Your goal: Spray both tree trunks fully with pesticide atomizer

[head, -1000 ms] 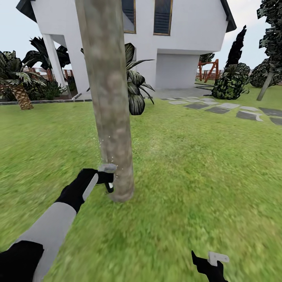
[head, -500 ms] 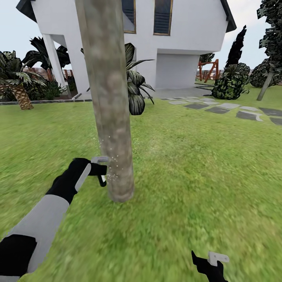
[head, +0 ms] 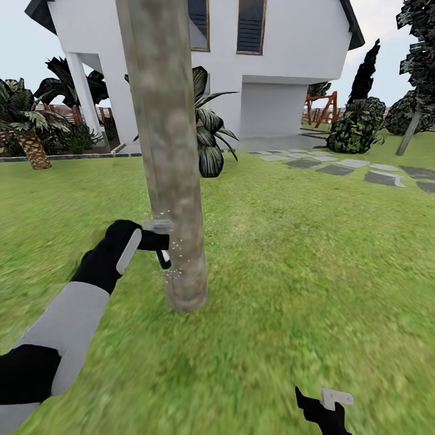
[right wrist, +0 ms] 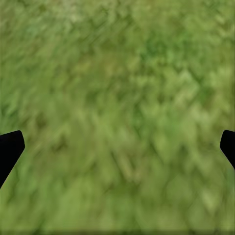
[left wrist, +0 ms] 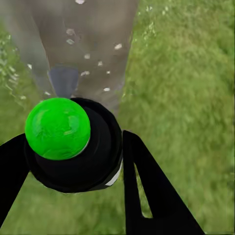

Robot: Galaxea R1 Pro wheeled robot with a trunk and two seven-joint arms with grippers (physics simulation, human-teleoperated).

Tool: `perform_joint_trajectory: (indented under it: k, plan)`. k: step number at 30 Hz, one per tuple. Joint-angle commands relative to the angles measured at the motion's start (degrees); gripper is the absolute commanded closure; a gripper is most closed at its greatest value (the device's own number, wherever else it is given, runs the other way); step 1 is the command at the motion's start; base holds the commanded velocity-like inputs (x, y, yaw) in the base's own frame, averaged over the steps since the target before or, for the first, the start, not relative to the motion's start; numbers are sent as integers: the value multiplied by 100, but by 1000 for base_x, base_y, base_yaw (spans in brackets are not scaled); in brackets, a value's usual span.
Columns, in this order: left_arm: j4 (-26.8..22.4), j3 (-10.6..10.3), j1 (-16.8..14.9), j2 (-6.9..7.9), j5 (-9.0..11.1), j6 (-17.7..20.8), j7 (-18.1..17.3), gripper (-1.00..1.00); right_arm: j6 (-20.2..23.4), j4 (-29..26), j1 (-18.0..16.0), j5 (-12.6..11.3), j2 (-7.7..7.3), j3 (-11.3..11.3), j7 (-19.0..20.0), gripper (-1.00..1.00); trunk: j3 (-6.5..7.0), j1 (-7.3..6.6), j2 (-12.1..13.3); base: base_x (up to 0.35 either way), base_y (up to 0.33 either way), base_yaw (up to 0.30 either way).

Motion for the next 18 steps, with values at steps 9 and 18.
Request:
perform_joint_trajectory:
  k: [9, 18]
  plan:
    - [8, 10, -558, -407, -162, 59, -4, 100, 0, 0, 0, 2, 0, 0, 0, -100, 0, 0, 0, 0, 0, 0]
    - [98, 42, -548, 148, -166, 65, -4, 100, 0, 0, 0, 5, 0, 0, 0, -100, 0, 0, 0, 0, 0, 0]
